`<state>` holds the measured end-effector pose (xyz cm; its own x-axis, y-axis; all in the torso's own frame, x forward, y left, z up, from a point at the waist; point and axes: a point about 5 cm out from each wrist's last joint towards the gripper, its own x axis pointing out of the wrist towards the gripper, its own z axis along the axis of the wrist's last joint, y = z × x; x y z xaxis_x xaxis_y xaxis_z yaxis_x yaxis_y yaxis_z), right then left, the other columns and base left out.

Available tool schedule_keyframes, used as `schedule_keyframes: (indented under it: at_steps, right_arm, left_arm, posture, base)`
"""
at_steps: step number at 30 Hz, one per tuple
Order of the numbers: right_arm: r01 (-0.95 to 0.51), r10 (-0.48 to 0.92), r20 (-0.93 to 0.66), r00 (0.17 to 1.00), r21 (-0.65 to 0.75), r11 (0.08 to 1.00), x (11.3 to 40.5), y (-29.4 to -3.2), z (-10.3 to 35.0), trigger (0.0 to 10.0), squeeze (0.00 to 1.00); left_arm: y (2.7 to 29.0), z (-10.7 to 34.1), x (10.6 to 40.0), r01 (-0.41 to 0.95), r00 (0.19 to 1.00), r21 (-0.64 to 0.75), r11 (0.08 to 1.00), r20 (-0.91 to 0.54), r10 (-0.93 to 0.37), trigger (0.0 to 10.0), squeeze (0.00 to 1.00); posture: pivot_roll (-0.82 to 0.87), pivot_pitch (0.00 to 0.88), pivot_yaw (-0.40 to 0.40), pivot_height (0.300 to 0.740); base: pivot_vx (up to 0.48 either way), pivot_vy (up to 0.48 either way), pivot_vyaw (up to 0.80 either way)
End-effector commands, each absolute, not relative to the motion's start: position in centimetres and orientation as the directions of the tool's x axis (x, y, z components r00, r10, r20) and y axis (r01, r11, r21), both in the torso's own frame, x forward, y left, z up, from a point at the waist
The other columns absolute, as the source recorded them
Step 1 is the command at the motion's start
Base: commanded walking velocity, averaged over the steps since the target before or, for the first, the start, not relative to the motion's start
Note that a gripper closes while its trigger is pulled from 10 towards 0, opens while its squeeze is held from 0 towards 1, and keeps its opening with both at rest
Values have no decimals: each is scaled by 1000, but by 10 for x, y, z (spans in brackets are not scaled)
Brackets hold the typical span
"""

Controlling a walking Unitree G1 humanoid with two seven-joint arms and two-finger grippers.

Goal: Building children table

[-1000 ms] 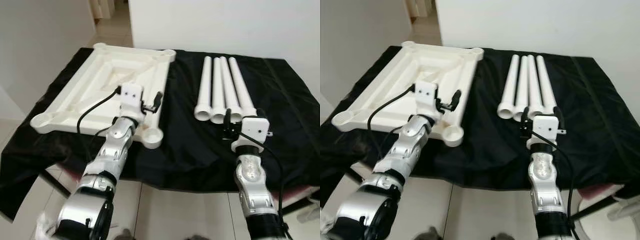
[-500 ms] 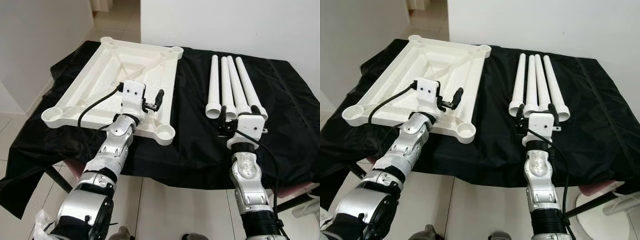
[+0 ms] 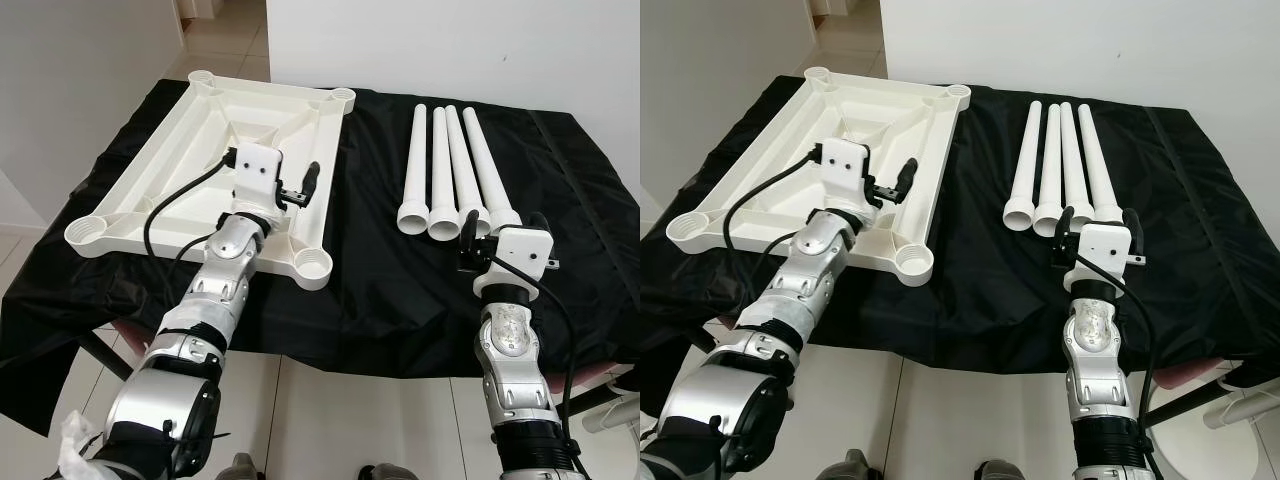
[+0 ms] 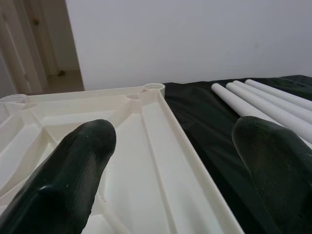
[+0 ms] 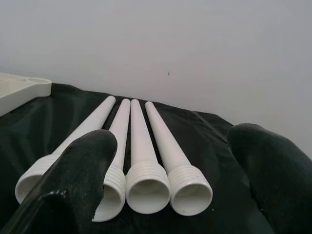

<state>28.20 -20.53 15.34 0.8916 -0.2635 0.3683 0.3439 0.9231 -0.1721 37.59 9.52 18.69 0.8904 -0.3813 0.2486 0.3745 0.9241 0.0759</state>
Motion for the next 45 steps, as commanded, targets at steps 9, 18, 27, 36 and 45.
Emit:
schedule_keyframes:
  at_steps: [9,18,27,36,45]
  right_arm:
    - [329,-249,356,900,-183,926,281,-204,151,10000,0]
    - [312,-232,351,907,-191,931,285,-202,151,10000,0]
    - [290,-208,342,916,-209,934,285,-200,150,10000,0]
    - [277,-195,339,920,-213,937,286,-198,149,10000,0]
    - [273,-195,328,924,-210,939,285,-198,147,10000,0]
  left_arm:
    - [96,186,375,373,890,75,925,254,-380,10000,0]
    - [95,186,373,376,887,70,924,261,-381,10000,0]
    - [98,184,372,365,892,61,929,264,-368,10000,0]
    - [99,185,370,356,891,48,933,285,-354,10000,0]
    - [100,184,367,362,889,30,932,290,-355,10000,0]
  posture:
    - [18,0,6,740]
    - [32,0,-14,740]
    - [41,0,-31,740]
    - [41,0,-36,740]
    - [41,0,-36,740]
  base:
    - [0,0,0]
    - [224,0,0]
    - [305,0,0]
    - [160,0,0]
    - [0,0,0]
